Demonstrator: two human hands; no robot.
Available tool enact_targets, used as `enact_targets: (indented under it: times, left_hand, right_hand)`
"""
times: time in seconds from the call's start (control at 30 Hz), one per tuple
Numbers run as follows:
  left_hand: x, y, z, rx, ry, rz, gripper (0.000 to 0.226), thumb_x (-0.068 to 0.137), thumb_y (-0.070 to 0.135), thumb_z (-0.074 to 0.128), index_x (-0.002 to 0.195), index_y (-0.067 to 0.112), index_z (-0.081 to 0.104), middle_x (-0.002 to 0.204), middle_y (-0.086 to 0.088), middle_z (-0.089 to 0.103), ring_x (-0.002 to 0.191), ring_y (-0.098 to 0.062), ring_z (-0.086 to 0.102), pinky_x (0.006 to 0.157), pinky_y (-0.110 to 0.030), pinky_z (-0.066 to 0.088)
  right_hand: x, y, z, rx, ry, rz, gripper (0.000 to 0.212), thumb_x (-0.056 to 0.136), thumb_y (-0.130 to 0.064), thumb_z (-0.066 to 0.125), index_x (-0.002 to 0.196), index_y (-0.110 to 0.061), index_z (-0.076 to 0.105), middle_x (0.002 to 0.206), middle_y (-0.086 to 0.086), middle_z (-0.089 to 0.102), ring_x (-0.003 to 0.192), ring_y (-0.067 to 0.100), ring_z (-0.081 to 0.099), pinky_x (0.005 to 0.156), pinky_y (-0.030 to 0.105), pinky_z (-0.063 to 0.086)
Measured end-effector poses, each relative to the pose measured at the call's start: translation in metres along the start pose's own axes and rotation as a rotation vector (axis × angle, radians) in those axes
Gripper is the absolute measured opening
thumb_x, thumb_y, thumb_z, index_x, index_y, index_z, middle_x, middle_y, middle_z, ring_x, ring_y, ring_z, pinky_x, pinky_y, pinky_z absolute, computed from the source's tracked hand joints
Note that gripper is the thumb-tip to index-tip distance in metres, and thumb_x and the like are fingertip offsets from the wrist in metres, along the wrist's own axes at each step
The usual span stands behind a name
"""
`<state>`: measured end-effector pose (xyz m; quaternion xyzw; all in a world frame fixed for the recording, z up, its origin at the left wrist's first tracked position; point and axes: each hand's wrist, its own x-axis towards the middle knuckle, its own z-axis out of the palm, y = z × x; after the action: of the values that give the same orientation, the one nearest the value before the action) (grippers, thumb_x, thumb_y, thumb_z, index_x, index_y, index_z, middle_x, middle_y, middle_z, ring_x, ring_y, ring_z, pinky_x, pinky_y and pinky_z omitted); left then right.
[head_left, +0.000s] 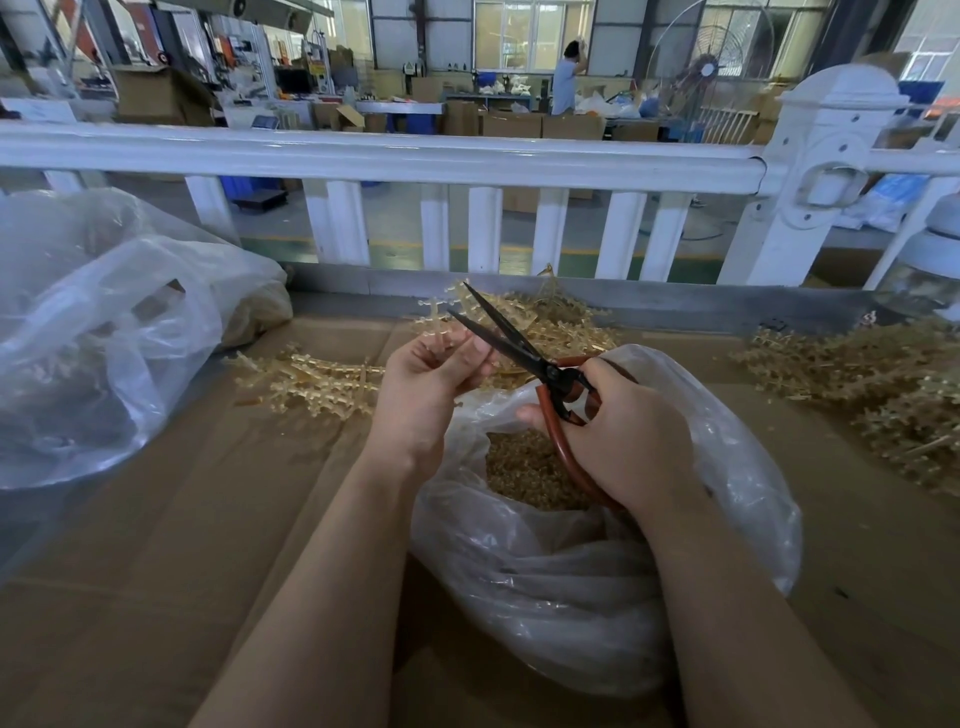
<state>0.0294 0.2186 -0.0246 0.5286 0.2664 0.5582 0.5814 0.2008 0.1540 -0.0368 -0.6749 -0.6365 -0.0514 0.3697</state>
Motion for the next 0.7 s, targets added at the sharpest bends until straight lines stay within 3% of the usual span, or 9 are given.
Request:
enact_targets:
  times: [0.2,0.33,0.53,0.7]
  left_hand:
    - [0.001,0.0007,0.0002,-0.027,-0.014,-0.023,0.011,0.074,0.016,0.071,0.066,0.022,0.073,0.069,0.005,0.069,0.07,-0.008,0.063,0.077,-0.022,0.052]
    - [0.0015,0.0011,-0.0003,-0.035,-0.024,-0.029,0.014,0.074,0.015,0.07,0.065,0.023,0.075,0.068,0.007,0.069,0.069,-0.005,0.064,0.075,-0.019,0.052]
    - [0.0023,-0.0012,-0.0015,-0.031,0.015,-0.026,0.01,0.087,0.002,0.065,0.079,0.009,0.066,0.065,0.004,0.067,0.064,-0.006,0.06,0.071,-0.018,0.051]
    - [0.0016,0.0004,-0.0019,-0.088,-0.002,-0.039,0.006,0.076,0.011,0.069,0.08,0.01,0.065,0.066,0.004,0.067,0.063,-0.006,0.06,0.07,-0.017,0.05]
  right_hand:
    - [0.0013,0.0015,0.0015,0.004,-0.018,0.012,0.075,0.066,-0.093,0.035,0.099,-0.031,0.061,0.084,-0.021,0.058,0.076,0.003,0.055,0.061,0.01,0.036]
    - [0.0023,0.0023,0.0025,-0.001,-0.011,-0.003,0.074,0.067,-0.094,0.034,0.097,-0.031,0.059,0.081,-0.021,0.057,0.076,0.003,0.056,0.061,0.016,0.042]
    - [0.0036,0.0048,0.0034,-0.032,-0.039,-0.002,0.074,0.062,-0.098,0.033,0.09,-0.033,0.055,0.076,-0.022,0.056,0.067,-0.004,0.051,0.057,0.01,0.036]
    - [0.0026,0.0038,0.0036,-0.035,-0.001,-0.015,0.066,0.064,-0.095,0.037,0.084,-0.034,0.051,0.069,-0.025,0.049,0.064,-0.008,0.047,0.054,0.012,0.031]
